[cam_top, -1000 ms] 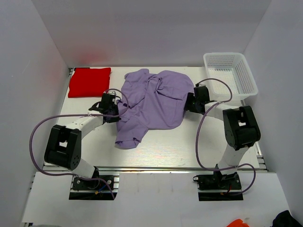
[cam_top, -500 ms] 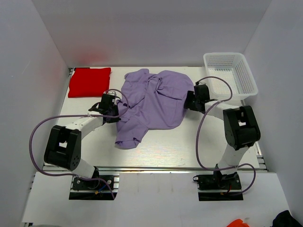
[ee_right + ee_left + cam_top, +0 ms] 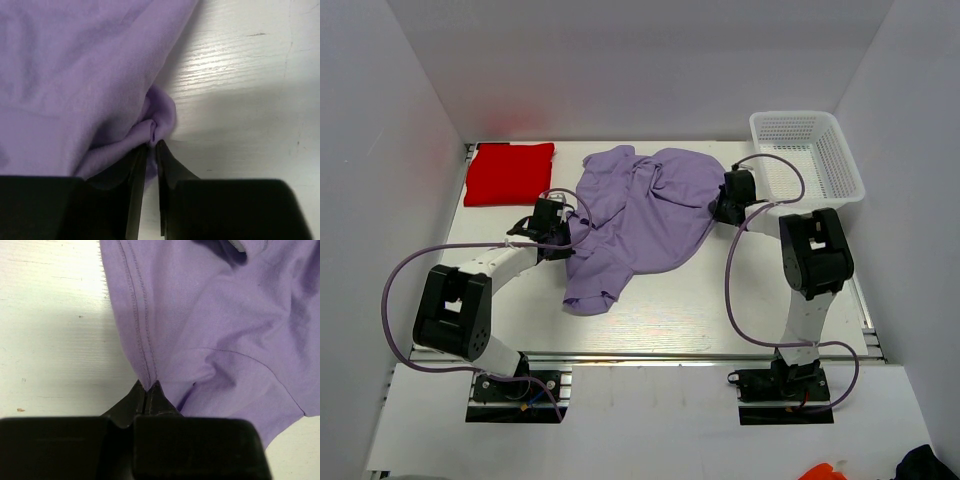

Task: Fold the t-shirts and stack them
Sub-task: Flatten out the tshirt

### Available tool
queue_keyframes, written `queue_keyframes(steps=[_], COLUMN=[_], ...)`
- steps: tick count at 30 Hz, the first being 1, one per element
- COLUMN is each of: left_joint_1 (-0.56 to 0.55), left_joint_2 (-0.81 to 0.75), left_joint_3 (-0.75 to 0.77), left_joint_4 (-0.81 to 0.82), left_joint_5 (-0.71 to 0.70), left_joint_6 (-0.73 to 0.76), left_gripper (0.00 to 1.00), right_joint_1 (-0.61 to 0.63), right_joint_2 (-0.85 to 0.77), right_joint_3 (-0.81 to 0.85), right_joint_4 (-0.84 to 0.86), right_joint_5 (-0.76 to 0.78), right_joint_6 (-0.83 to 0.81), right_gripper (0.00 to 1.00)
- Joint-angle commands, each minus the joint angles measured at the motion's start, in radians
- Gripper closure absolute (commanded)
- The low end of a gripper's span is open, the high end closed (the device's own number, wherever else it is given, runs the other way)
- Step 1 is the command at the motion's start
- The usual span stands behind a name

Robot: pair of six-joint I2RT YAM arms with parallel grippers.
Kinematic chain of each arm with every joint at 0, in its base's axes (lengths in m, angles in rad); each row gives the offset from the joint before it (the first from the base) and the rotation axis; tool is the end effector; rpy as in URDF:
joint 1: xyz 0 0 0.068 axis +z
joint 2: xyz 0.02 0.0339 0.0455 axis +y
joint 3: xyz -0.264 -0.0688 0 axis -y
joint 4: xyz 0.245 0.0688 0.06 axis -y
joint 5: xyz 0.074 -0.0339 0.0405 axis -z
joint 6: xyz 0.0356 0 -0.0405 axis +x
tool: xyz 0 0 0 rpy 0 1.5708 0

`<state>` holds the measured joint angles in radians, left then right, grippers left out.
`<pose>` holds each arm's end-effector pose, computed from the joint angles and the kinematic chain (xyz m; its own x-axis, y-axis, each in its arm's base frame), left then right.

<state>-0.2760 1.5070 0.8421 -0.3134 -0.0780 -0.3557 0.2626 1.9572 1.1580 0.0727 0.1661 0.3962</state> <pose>0.2838 -0.0775 0.1822 -0.8282 -0.1263 -0.5460 -0.0625 0.9890 -0.1339 0.4022 0.1020 0.1518 -0.6445 0.2209 -0.7320 0.1215 0.9748 0.1872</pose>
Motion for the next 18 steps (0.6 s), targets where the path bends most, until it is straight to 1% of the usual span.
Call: queue_keyframes(steps=[1, 2, 4, 5, 6, 8, 9, 10, 11, 12, 13, 14, 15, 16, 17, 18], left_joint_1=[0.006, 0.006, 0.006, 0.006, 0.006, 0.006, 0.006, 0.006, 0.006, 0.006, 0.006, 0.006, 0.006, 0.006, 0.006, 0.006], left_joint_2=[-0.039, -0.039, -0.05, -0.05, -0.063, -0.077, -0.096, -0.109, -0.125, -0.143, -0.189, -0.215, -0.243, -0.336, -0.337, -0.367], left_joint_3=[0.002, 0.002, 0.011, 0.011, 0.011, 0.02, 0.038, 0.048, 0.057, 0.08, 0.093, 0.106, 0.13, 0.164, 0.164, 0.175], left_joint_4=[0.002, 0.002, 0.002, -0.007, -0.007, -0.007, -0.007, -0.007, 0.002, 0.002, 0.014, 0.037, 0.051, 0.098, 0.099, 0.117], left_joint_5=[0.007, 0.007, 0.007, 0.007, 0.007, 0.007, 0.007, 0.007, 0.007, 0.017, 0.026, 0.038, 0.064, 0.087, 0.087, 0.096], left_joint_6=[0.009, 0.009, 0.009, 0.009, 0.018, 0.018, 0.018, 0.018, 0.018, 0.018, 0.018, 0.03, 0.04, 0.04, 0.04, 0.04], left_gripper=[1.0, 1.0, 1.0, 1.0, 1.0, 1.0, 1.0, 1.0, 1.0, 1.0, 1.0, 1.0, 1.0, 1.0, 1.0, 1.0], right_joint_1=[0.024, 0.006, 0.009, 0.007, 0.006, 0.007, 0.006, 0.007, 0.009, 0.009, 0.009, 0.009, 0.006, 0.007, 0.007, 0.006], right_joint_2=[0.057, 0.057, 0.042, 0.034, 0.02, -0.056, -0.081, -0.169, -0.203, -0.277, -0.311, -0.381, -0.453, -0.521, -0.587, -0.619], right_joint_3=[0.017, 0.023, 0.034, 0.031, 0.029, 0.016, -0.012, -0.021, -0.033, -0.059, -0.064, -0.069, -0.069, -0.069, -0.067, -0.066], right_joint_4=[-0.025, -0.031, -0.054, -0.059, -0.065, -0.071, -0.071, -0.071, -0.071, -0.071, -0.071, -0.068, -0.103, -0.105, -0.105, -0.106], right_joint_5=[-0.023, -0.023, -0.03, -0.027, -0.016, 0.007, 0.019, 0.033, 0.044, 0.052, 0.061, 0.065, 0.073, 0.079, 0.079, 0.075], right_joint_6=[0.026, 0.026, 0.02, 0.015, 0.012, -0.008, -0.011, -0.025, -0.036, -0.06, -0.071, -0.08, -0.104, -0.121, -0.128, -0.141], right_gripper=[0.82, 0.92, 0.98, 1.0, 1.0, 1.0, 1.0, 1.0, 1.0, 1.0, 1.0, 1.0, 1.0, 1.0, 1.0, 1.0])
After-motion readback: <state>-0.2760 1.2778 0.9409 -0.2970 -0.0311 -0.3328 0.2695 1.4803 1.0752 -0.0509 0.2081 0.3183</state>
